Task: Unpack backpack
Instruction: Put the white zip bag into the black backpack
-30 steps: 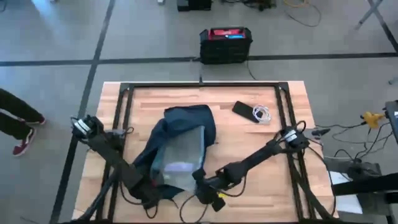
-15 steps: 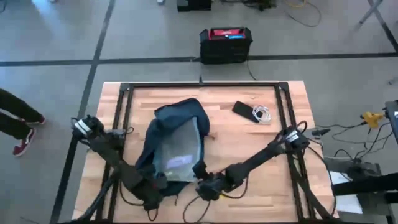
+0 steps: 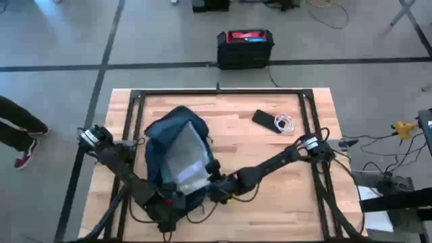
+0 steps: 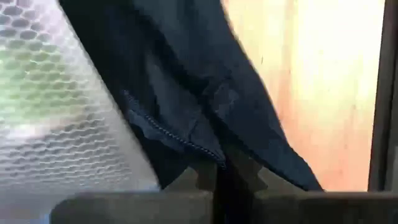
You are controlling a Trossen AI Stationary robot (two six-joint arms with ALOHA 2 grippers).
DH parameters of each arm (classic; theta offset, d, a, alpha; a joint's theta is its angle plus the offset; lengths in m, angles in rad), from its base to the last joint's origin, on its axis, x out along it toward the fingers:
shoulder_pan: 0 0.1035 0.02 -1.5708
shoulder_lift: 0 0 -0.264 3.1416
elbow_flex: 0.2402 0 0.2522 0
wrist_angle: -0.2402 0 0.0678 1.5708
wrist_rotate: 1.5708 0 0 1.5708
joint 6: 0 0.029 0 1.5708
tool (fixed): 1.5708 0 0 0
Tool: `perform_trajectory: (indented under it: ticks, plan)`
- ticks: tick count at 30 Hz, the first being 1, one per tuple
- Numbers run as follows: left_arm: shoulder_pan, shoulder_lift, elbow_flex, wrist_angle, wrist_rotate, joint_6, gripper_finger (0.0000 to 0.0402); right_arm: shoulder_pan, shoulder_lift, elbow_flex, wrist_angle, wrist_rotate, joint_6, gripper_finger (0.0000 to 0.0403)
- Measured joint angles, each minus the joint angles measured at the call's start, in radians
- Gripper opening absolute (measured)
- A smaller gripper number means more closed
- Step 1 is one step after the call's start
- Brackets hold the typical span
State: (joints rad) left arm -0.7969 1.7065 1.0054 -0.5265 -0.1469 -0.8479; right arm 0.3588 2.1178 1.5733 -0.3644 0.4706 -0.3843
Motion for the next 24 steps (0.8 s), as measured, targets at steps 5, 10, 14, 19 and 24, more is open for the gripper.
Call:
perform_trajectory:
  ticks: [5,10,14,19,24]
  plan:
    - [0.005,0.000,0.000,0.019,-0.050,0.042,0.0000,-0.004,-0.006,0.118,-0.121,-0.004,0.011,0.0004]
    - [0.014,0.000,0.008,0.020,-0.076,0.062,0.0000,-0.008,-0.010,0.209,-0.269,-0.081,-0.028,0.0003]
    - [0.014,-0.002,0.008,-0.011,-0.093,0.053,0.0000,-0.016,-0.010,0.249,-0.456,-0.041,-0.018,0.0002]
    - [0.017,-0.002,0.008,-0.052,-0.096,0.052,0.0000,-0.025,-0.010,0.288,-0.533,-0.108,0.003,0.0002]
    - [0.017,-0.002,0.008,-0.078,-0.094,0.046,0.0000,-0.025,-0.010,0.287,-0.590,-0.164,-0.019,0.0002]
